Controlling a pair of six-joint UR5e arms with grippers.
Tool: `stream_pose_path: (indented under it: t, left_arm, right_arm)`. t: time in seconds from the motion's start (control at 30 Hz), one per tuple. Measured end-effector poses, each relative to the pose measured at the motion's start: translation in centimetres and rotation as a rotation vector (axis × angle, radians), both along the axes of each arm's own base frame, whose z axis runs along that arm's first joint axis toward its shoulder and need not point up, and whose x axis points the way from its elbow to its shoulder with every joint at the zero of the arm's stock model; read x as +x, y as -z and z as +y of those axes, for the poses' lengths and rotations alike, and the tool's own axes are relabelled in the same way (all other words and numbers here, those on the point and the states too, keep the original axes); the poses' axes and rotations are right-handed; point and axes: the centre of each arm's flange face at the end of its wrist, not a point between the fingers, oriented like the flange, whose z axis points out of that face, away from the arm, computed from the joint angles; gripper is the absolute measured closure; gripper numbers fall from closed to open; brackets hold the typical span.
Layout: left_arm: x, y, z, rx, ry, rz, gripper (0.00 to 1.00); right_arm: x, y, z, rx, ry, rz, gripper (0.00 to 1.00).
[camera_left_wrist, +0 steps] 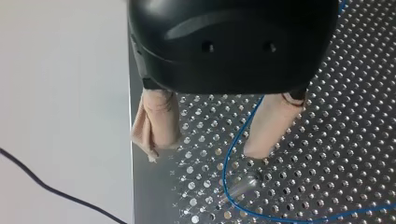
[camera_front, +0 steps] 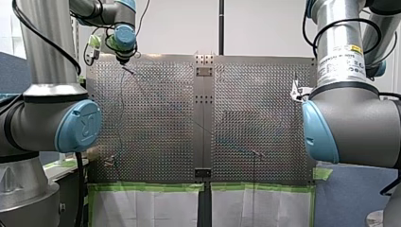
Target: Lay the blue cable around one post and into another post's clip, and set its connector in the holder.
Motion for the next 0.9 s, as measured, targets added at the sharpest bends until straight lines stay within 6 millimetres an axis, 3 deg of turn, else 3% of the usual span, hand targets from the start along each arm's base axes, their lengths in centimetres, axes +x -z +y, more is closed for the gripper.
stream_pose_path:
  t: [0.9]
  left_arm:
    - [-0.02,0.01,-0.06,0.081,0.003,0.031,0.0]
  right_arm:
    - [0.0,0.0,0.0,0.0,0.0,0.0,0.0]
